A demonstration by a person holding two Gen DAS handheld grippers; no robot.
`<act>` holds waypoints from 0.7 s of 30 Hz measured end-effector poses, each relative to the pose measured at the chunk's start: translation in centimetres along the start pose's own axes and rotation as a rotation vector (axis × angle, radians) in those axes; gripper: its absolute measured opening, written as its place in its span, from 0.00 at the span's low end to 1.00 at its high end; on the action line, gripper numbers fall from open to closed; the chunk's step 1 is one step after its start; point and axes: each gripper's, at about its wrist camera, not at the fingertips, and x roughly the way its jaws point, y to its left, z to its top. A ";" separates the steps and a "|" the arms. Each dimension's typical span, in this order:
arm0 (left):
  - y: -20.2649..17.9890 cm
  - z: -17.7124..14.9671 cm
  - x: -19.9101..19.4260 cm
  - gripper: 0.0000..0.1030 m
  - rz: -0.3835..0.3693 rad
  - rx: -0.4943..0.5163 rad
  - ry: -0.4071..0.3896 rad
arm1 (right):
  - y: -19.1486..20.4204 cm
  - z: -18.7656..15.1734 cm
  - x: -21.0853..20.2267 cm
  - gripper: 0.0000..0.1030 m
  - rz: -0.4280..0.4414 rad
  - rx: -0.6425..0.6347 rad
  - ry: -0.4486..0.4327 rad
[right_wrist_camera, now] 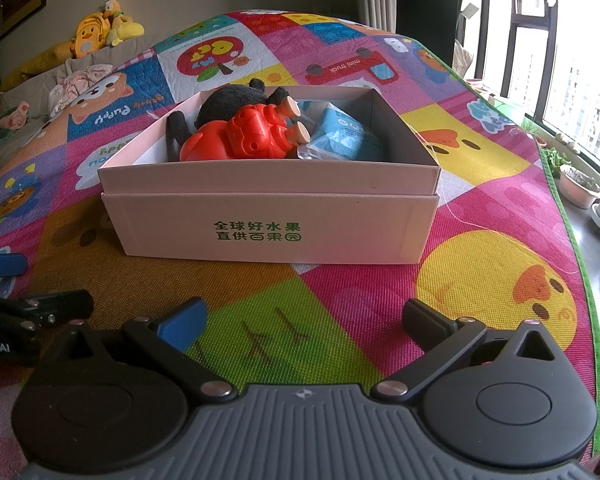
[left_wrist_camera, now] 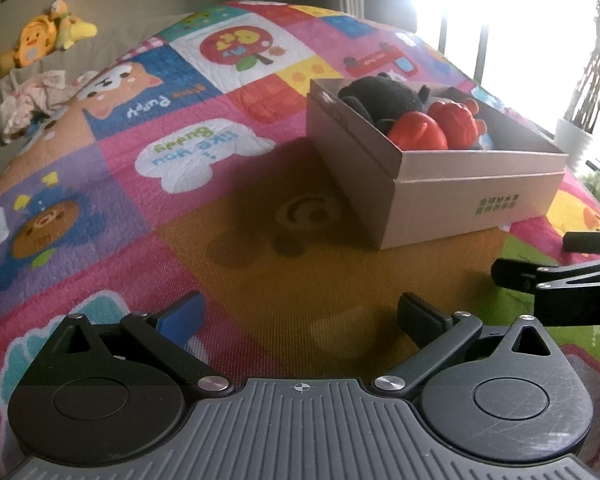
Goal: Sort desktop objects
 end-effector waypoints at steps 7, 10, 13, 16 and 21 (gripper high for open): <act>0.3 0.2 -0.1 1.00 -0.016 0.005 0.010 | 0.0 0.0 0.0 1.00 0.000 0.001 0.000; 0.4 0.2 -0.1 1.00 -0.027 -0.004 0.013 | 0.1 0.0 0.0 1.00 0.001 0.001 0.000; 0.2 0.3 -0.1 1.00 -0.012 -0.002 0.019 | 0.0 0.0 0.0 1.00 0.000 0.001 0.000; -0.1 0.3 0.0 1.00 0.002 -0.007 0.023 | 0.0 0.0 0.0 1.00 0.000 0.001 0.000; -0.1 0.4 0.0 1.00 0.008 -0.016 0.026 | 0.0 0.0 0.0 1.00 0.000 0.001 0.000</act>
